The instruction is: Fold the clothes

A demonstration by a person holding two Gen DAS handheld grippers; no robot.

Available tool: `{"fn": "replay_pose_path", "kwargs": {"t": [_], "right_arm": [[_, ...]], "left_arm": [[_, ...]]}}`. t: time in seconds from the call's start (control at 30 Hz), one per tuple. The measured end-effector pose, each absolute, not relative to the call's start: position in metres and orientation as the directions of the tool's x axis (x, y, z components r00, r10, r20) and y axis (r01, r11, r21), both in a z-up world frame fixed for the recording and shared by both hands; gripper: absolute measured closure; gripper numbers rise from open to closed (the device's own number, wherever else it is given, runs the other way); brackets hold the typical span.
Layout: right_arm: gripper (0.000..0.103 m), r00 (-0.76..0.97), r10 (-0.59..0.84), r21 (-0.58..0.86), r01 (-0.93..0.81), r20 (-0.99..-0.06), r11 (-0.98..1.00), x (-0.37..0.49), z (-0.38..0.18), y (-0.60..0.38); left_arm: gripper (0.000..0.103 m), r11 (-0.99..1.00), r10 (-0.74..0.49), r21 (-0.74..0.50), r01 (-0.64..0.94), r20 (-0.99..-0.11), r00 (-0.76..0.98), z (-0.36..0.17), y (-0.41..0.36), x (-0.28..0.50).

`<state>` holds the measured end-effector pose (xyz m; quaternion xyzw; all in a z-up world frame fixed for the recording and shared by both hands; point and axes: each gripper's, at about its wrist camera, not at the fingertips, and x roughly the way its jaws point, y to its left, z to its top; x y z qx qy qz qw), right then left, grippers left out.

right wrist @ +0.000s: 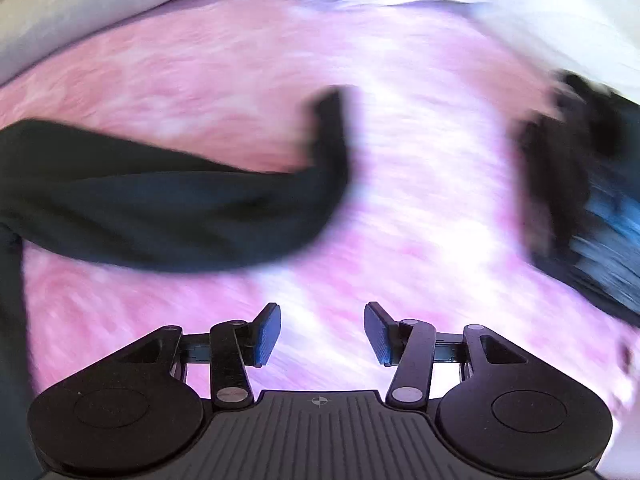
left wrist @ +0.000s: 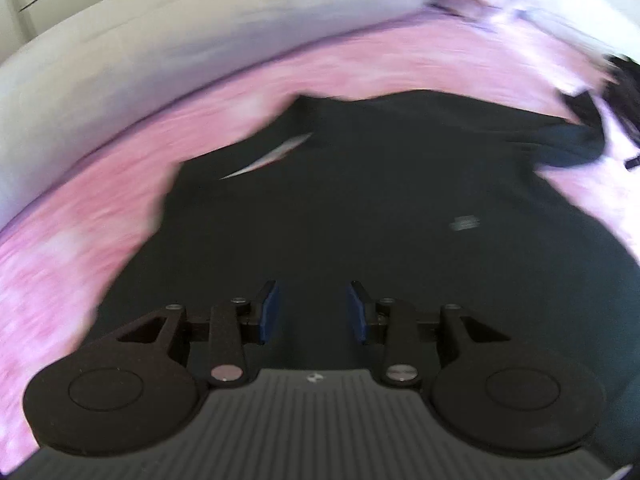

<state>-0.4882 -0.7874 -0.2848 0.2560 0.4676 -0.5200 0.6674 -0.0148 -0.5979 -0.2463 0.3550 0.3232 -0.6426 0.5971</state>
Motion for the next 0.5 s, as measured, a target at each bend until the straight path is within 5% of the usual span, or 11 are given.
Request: {"fn": "replay_pose_path", "kwargs": {"t": [0.27,0.47,0.5], "right_arm": [[0.045,0.129,-0.547,-0.123,0.908,-0.827,0.401,-0.504,-0.256,-0.811],[0.045,0.26,-0.538,-0.046,0.87,-0.802,0.49,-0.491,-0.279,-0.9],[0.06,0.295,-0.499,-0.013,0.851,-0.815,0.525,-0.49,-0.284,-0.911]], "left_arm": [[0.062,-0.322,-0.557,-0.011,0.947,-0.806,-0.198,-0.229,-0.641,-0.152],[0.062,-0.298,-0.522,-0.003,0.954,-0.837,-0.166,-0.257,-0.683,-0.217],[0.062,-0.281,-0.515,-0.007,0.96,-0.843,-0.157,-0.261,-0.689,-0.223]]}}
